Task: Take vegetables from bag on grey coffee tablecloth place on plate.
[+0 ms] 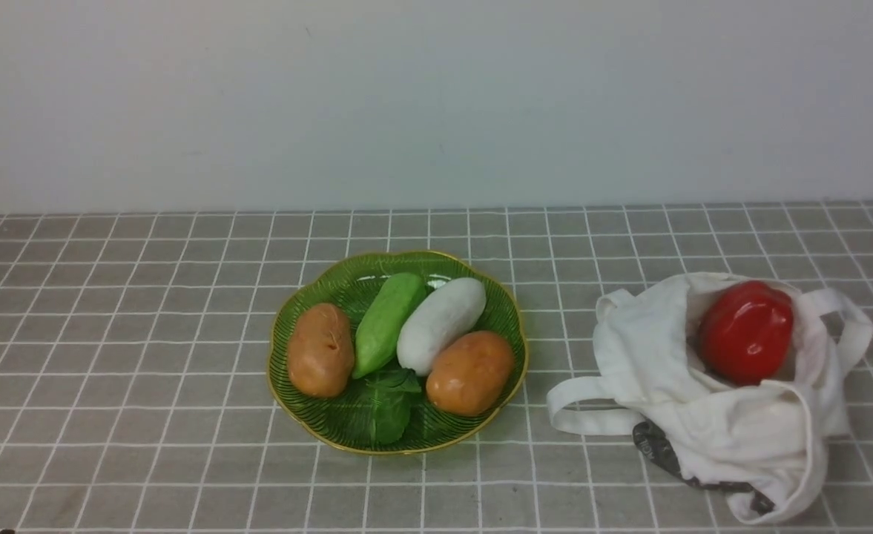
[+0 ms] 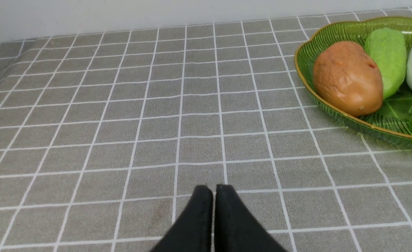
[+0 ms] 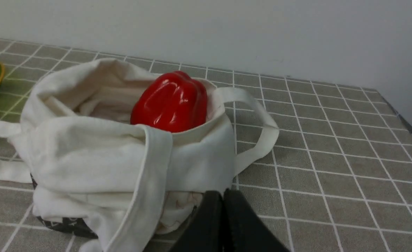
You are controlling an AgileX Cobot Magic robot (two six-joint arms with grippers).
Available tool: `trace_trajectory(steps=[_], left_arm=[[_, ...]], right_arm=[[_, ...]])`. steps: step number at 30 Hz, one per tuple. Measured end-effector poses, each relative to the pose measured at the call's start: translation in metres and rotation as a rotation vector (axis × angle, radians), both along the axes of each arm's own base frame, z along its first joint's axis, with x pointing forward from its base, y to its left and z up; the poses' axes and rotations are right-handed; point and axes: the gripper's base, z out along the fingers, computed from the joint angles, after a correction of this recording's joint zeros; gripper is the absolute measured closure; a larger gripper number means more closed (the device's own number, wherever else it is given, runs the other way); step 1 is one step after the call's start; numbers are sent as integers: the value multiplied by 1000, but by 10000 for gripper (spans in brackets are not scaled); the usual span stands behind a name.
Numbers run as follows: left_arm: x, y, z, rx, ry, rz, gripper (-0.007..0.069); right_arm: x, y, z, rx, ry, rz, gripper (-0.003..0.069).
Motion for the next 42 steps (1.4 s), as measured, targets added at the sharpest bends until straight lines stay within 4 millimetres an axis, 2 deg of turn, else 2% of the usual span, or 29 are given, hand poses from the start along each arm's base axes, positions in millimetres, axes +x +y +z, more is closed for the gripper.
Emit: trace_trajectory(steps=[9,42], left_arm=[[0,0,0,0,0,0,629],[0,0,0,0,0,0,629]], right_arm=[[0,0,0,97,-5,-21,673],[0,0,0,97,-5,-21,673]])
